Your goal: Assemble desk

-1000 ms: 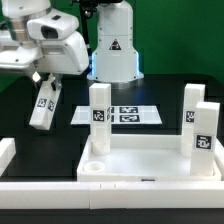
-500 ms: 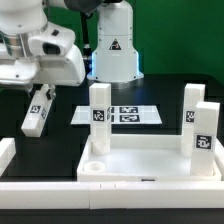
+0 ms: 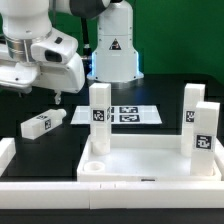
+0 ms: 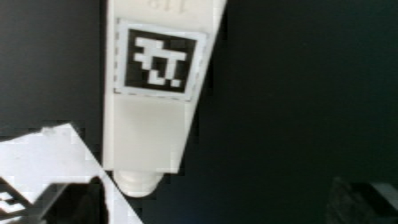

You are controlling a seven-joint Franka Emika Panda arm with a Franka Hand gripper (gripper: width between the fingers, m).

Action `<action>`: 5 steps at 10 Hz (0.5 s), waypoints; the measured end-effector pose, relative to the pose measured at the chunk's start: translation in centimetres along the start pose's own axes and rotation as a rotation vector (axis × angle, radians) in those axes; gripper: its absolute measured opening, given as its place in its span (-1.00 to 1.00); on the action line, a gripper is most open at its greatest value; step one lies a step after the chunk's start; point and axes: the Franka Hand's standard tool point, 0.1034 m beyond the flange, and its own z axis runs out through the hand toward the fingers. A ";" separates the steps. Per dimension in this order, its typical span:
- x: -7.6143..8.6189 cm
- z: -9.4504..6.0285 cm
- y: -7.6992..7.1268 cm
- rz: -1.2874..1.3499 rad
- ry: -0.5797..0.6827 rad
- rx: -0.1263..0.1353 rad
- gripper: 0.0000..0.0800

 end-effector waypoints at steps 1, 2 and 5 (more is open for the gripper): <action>-0.6 -2.0 -0.6 0.030 -0.049 -0.014 0.60; -1.0 -3.4 -1.1 0.065 -0.089 -0.027 0.62; -2.1 -4.0 -0.7 0.300 -0.139 -0.007 0.62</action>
Offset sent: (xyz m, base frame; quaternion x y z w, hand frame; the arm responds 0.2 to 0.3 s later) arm 0.0329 0.0010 0.0102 0.0460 -0.0742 0.1127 0.9898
